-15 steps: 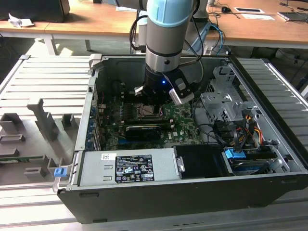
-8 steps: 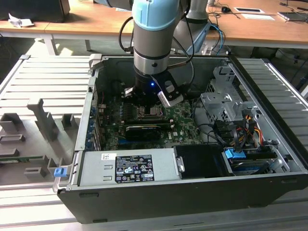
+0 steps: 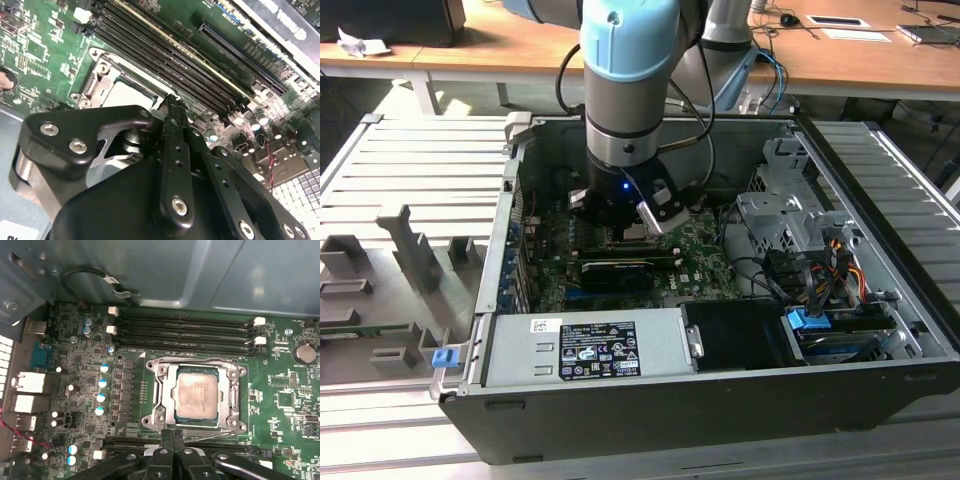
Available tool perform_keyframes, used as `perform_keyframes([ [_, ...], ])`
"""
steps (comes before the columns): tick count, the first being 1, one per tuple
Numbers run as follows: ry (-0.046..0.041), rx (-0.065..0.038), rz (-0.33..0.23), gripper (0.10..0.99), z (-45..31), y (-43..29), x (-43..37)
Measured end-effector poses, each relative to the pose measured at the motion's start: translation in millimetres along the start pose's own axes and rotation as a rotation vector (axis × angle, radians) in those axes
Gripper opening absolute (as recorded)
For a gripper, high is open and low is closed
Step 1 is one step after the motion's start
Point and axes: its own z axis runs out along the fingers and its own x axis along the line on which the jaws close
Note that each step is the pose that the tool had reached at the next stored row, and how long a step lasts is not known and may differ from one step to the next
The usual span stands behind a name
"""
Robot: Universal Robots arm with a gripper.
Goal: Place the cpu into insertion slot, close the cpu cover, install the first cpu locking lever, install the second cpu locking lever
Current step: 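Install the second cpu locking lever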
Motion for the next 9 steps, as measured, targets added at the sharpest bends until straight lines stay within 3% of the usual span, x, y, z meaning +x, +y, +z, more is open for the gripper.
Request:
perform_keyframes([
  [3,-0.0019,-0.026,0.000,0.106,-0.7,-4.2,1.6],
  [9,-0.0046,-0.066,0.001,0.106,-3.4,-16.7,5.7],
])
